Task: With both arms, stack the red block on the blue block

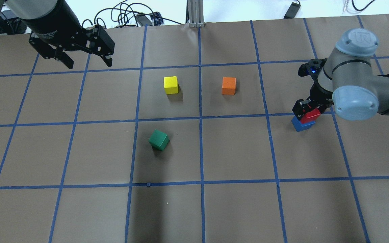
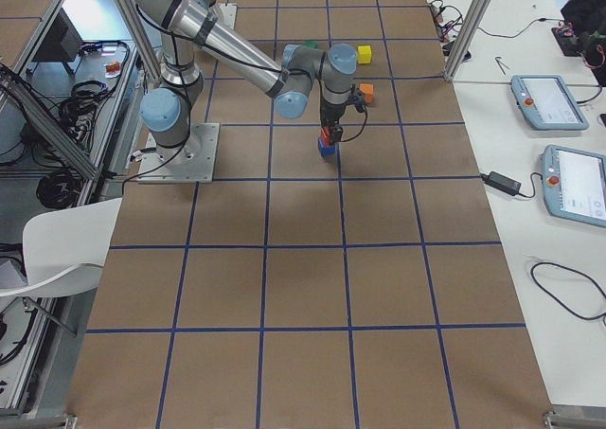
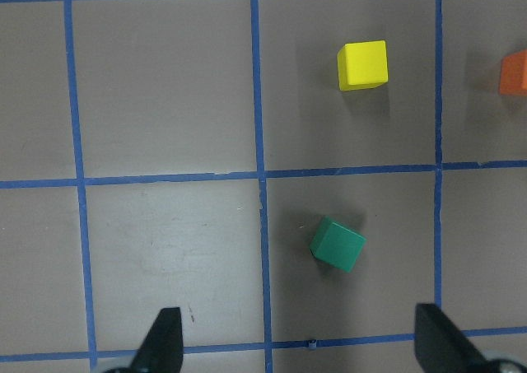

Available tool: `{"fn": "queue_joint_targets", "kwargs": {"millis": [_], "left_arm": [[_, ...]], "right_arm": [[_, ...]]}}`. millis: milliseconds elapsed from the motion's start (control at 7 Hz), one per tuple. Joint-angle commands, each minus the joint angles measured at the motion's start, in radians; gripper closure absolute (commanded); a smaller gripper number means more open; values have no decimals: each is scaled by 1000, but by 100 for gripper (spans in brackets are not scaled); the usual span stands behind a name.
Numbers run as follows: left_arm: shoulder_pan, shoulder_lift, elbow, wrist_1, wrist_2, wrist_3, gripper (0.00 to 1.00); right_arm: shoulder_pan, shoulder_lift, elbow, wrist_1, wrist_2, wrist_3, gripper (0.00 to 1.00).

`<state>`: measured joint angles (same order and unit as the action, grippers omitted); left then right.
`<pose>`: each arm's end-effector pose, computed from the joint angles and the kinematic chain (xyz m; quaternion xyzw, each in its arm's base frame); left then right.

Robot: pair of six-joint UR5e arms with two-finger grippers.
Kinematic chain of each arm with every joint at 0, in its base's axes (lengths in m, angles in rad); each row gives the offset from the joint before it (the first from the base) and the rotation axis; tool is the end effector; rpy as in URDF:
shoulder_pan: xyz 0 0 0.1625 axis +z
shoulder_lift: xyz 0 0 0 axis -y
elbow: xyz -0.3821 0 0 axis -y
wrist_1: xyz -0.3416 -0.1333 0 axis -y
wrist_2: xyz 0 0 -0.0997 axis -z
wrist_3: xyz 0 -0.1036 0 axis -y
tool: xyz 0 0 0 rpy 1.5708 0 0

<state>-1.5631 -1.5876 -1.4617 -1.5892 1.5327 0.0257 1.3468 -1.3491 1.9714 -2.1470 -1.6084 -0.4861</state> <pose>-0.1338 -0.4547 0.4801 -0.0097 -0.9991 0.0372 0.0184 0.0248 -0.4737 0.2281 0.1310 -0.9909 -0.0281 0.0096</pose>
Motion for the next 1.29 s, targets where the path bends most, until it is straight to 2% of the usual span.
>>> {"fn": "queue_joint_targets", "kwargs": {"millis": [0, 286, 714, 857, 1143], "left_arm": [[0, 3, -2, -8, 6, 2, 0], [0, 3, -2, -15, 12, 22, 0], [5, 11, -9, -15, 12, 60, 0], [5, 11, -12, -12, 13, 60, 0], [5, 9, -11, -8, 14, 60, 0]], "right_arm": [[0, -7, -9, 9, -4, 4, 0], [0, -59, -101, 176, -21, 12, 0], [14, -155, -322, 555, -5, 152, 0], [29, -185, -377, 623, -1, 222, 0], [124, -196, -391, 621, -4, 276, 0]]}}
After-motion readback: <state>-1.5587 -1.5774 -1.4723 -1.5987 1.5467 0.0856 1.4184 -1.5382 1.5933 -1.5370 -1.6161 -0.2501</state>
